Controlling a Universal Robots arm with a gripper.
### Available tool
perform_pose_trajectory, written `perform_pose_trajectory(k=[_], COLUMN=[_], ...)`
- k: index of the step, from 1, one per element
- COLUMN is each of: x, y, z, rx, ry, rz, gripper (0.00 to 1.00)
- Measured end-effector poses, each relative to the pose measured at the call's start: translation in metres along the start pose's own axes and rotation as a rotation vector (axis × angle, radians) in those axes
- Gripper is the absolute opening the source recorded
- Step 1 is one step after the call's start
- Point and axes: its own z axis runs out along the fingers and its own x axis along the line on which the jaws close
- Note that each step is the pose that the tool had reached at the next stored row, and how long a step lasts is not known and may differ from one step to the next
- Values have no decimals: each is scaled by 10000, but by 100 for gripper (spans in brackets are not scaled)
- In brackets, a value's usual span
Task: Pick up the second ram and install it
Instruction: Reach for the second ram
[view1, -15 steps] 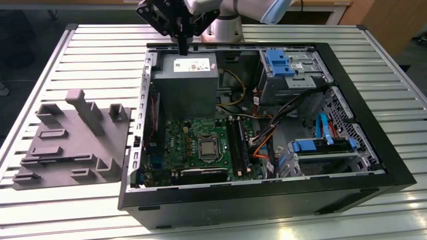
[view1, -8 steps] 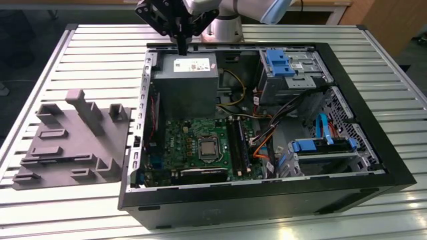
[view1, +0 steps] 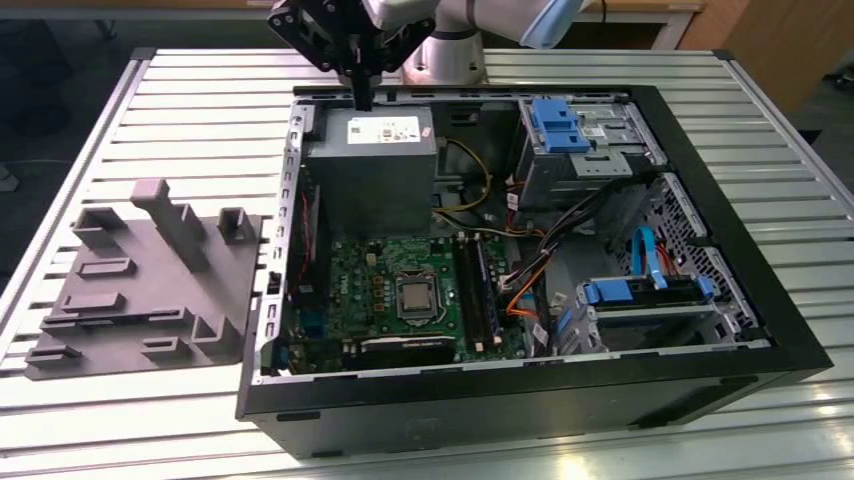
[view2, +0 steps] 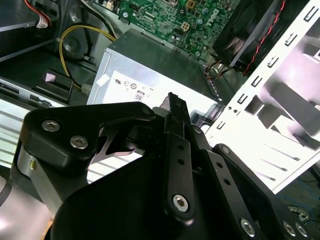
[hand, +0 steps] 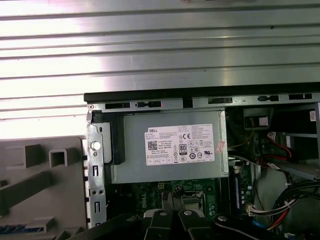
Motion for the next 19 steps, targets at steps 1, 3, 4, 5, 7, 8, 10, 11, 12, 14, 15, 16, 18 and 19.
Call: perform_pose_trajectory(k=[1, 3, 4, 5, 7, 8, 10, 11, 12, 14, 15, 16, 18, 19], x=[3, 9, 13, 16, 24, 28, 35, 38, 41, 48, 51, 53, 59, 61], y=[0, -1, -1, -1, -2, -2, -2, -3, -3, -4, -4, -4, -5, -5], z=[0, 0, 0, 0, -1, -1, -1, -1, -1, -2, -2, -1, -2, -2], rx=[0, 0, 0, 0, 0, 0, 0, 0, 0, 1, 1, 0, 0, 0], ry=[0, -1, -1, 0, 0, 0, -1, 0, 0, 0, 0, -1, 0, 0], rz=[0, 0, 0, 0, 0, 0, 0, 0, 0, 0, -1, -1, 0, 0], gripper=[11, 11, 11, 11, 11, 11, 11, 11, 11, 11, 11, 11, 11, 11])
